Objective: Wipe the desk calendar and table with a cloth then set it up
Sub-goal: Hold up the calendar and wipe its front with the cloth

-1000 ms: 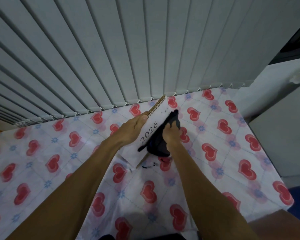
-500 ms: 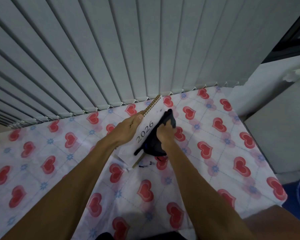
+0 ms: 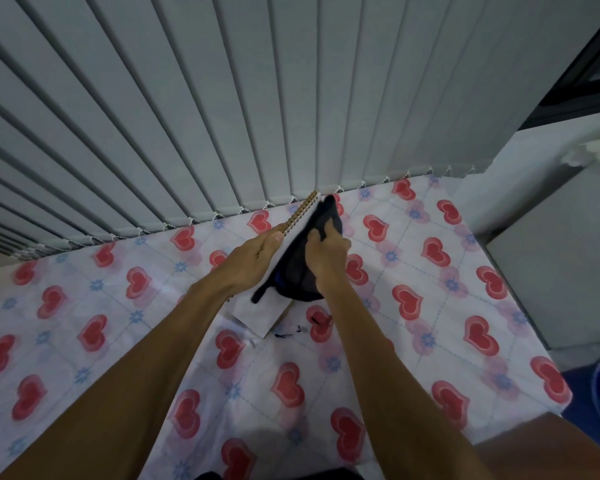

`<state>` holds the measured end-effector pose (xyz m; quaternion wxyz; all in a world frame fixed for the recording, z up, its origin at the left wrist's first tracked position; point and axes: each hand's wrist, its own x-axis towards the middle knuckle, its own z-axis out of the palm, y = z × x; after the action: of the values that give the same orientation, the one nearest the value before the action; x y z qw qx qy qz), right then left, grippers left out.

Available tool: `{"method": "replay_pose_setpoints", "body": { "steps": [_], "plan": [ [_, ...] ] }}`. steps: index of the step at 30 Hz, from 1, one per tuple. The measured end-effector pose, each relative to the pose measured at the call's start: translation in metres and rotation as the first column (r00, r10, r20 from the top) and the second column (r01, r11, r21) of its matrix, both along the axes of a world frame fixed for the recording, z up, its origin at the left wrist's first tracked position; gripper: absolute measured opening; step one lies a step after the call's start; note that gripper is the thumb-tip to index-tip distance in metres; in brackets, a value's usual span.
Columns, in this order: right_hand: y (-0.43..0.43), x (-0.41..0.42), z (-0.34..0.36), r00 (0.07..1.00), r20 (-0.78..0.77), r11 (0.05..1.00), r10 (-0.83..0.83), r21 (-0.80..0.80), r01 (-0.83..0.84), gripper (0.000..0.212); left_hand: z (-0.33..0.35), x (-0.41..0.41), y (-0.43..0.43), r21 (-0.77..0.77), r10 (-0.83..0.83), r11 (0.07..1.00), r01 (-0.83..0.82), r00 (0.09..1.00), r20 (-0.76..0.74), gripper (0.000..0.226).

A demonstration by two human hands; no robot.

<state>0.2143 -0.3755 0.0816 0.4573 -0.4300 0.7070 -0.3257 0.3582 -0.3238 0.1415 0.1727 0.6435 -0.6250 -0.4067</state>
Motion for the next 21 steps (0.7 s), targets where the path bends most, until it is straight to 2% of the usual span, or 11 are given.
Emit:
{"method": "replay_pose_setpoints", "body": {
  "steps": [2, 3, 7, 9, 13, 15, 17, 21],
  "plan": [
    [0.007, 0.007, 0.008, 1.0, -0.008, 0.993, -0.001, -0.12, 0.0, 0.049, 0.001, -0.002, -0.001, -0.008, -0.019, 1.0, 0.019, 1.0, -0.006, 0.05],
    [0.009, 0.009, 0.006, 1.0, 0.001, 0.993, -0.014, -0.116, 0.014, 0.049, 0.0, -0.001, -0.001, -0.009, -0.022, 1.0, 0.022, 1.0, -0.003, 0.05],
    [0.004, -0.001, -0.007, 1.0, -0.023, 0.992, 0.006, 0.127, -0.003, 0.053, 0.0, 0.0, -0.001, 0.008, 0.0, 1.0, 0.0, 1.0, -0.009, 0.051],
    [0.001, -0.006, -0.009, 1.0, -0.003, 0.984, 0.022, 0.178, -0.021, 0.053, 0.001, 0.0, 0.0, 0.017, 0.0, 1.0, 0.001, 1.0, -0.015, 0.051],
    [0.004, 0.004, 0.004, 0.99, 0.128, 0.998, -0.051, -0.033, 0.056, 0.048, 0.004, -0.003, 0.0, 0.012, -0.008, 1.0, 0.008, 1.0, 0.0, 0.05],
    [0.005, 0.007, 0.005, 0.985, 0.14, 0.99, -0.1, -0.08, 0.112, 0.047, 0.005, -0.003, 0.0, 0.007, -0.024, 1.0, 0.024, 1.0, -0.015, 0.049],
    [0.004, 0.004, 0.0, 0.989, 0.076, 0.992, -0.123, -0.03, 0.126, 0.049, 0.005, -0.002, 0.001, 0.018, -0.006, 1.0, 0.006, 1.0, -0.021, 0.05],
    [-0.004, -0.008, -0.014, 0.997, 0.002, 0.979, -0.071, 0.191, 0.07, 0.048, 0.007, -0.003, 0.003, 0.022, 0.015, 1.0, -0.014, 1.0, -0.02, 0.05]
  ]
}}
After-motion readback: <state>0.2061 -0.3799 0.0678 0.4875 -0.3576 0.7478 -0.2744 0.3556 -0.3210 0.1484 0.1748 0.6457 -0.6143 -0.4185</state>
